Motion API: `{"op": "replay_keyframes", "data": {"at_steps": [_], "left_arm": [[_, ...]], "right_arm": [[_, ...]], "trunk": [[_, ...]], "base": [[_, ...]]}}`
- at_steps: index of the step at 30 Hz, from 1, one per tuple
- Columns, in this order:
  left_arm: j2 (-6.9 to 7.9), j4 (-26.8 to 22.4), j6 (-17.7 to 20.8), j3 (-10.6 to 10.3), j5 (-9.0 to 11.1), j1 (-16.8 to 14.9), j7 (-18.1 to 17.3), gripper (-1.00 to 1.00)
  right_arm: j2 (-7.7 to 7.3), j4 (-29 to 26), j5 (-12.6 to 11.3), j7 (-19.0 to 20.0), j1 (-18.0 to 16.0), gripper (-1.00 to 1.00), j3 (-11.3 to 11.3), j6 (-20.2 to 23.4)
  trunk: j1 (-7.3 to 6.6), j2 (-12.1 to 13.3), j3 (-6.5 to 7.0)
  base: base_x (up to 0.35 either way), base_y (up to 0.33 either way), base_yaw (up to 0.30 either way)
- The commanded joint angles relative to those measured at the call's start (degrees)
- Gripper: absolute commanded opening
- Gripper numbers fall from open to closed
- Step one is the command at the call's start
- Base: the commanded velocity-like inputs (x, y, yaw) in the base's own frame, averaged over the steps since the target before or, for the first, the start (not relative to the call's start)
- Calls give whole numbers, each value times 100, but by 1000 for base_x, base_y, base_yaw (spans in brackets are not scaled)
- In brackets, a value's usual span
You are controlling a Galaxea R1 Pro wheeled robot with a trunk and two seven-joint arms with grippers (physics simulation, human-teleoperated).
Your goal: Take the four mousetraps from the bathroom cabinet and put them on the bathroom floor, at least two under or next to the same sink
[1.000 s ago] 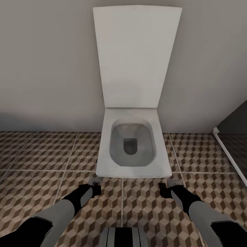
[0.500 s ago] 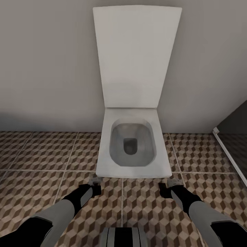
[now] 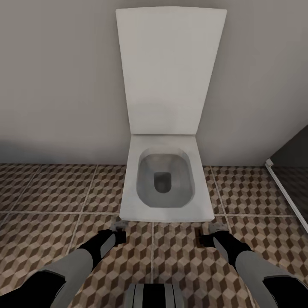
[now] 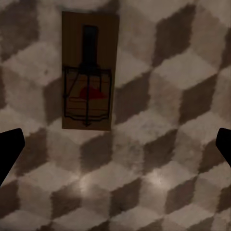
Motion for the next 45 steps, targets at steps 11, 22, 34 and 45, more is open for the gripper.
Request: {"op": "replay_keyframes", "data": {"at_steps": [11, 22, 34, 45], "left_arm": [[2, -12, 31, -51, 40, 2, 39, -100], [2, -10, 31, -52, 40, 0, 39, -100], [2, -9, 31, -52, 40, 2, 39, 100], [2, -14, 31, -52, 40, 1, 39, 100]], "right_arm": [[-6, -12, -28, -7, 0, 100, 45, 35], [-5, -12, -28, -7, 0, 100, 45, 35], [-7, -12, -28, -7, 0, 100, 45, 35], [-7, -12, -28, -7, 0, 100, 45, 35]], "trunk": [[-1, -1, -4], [-1, -1, -4], [-1, -1, -4], [-1, -1, -4]], "base": [[0, 0, 0], [0, 0, 0], [0, 0, 0], [0, 0, 0]]}}
